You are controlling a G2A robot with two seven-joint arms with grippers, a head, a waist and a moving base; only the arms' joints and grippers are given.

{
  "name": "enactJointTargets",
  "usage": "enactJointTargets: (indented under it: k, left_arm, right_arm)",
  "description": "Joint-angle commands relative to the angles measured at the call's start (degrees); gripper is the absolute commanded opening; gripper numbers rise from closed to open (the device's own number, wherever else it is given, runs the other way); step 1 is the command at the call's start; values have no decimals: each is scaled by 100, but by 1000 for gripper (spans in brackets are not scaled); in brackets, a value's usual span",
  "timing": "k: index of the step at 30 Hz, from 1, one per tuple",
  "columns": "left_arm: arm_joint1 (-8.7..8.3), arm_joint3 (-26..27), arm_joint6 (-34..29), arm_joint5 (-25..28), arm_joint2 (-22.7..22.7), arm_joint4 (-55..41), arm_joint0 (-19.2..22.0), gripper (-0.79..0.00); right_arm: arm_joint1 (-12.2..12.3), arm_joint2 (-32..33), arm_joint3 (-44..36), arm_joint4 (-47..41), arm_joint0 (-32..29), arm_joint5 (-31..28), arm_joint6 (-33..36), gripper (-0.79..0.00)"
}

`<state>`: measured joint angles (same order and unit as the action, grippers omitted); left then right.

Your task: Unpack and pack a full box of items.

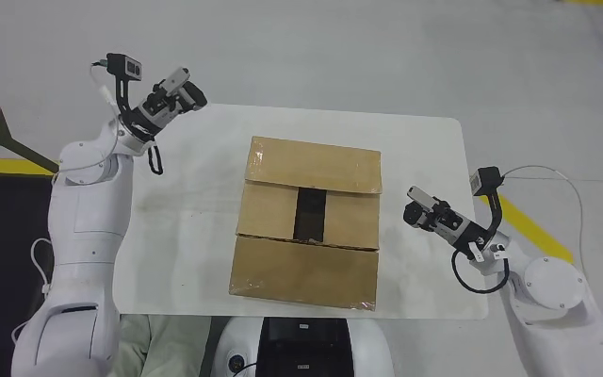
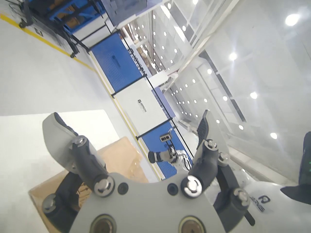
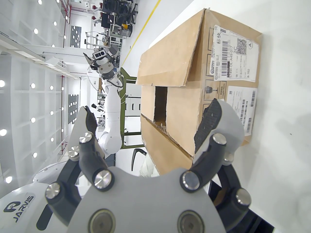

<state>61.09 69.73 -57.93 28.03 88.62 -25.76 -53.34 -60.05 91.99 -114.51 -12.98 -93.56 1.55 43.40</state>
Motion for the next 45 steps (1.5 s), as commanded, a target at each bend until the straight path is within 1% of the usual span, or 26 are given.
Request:
enactJointTargets:
  k: [1,5,20,22,24,26,27,28,29,32,38,45]
  left_arm:
    - [-6,74,-225,-52,-43,-125,-52,0]
    - [-31,209,-720,-107,-92,-341,-145,0]
    - [-34,217,-713,-121,-93,-328,-165,0]
    - [-34,374,-707,-339,-144,-376,-253,0]
    - [-35,518,-846,-676,-169,-708,-368,0]
    - [-44,635,-1163,-1092,-201,-1061,-473,0]
    - [-51,689,-1416,-1407,-227,-1290,-520,0]
    - [-67,756,-1582,-1546,-199,-1353,-546,0]
    - [-83,823,-1677,-1579,-174,-1319,-599,0]
    - [-103,1076,-2043,-1953,-242,-1495,-795,0]
    - [-131,1458,-2414,-2177,-412,-1431,-1053,0]
    - [-120,1451,-2386,-2076,-699,-1279,-1163,0]
  right_arm:
    - [0,0,0,0,0,0,0,0]
    - [0,0,0,0,0,0,0,0]
    - [0,0,0,0,0,0,0,0]
    - [0,0,0,0,0,0,0,0]
    - [0,0,0,0,0,0,0,0]
    - [0,0,0,0,0,0,0,0]
    - [0,0,0,0,0,0,0,0]
    - [0,0,0,0,0,0,0,0]
    - [0,0,0,0,0,0,0,0]
    - [0,0,0,0,0,0,0,0]
    - [0,0,0,0,0,0,0,0]
    - [0,0,0,0,0,0,0,0]
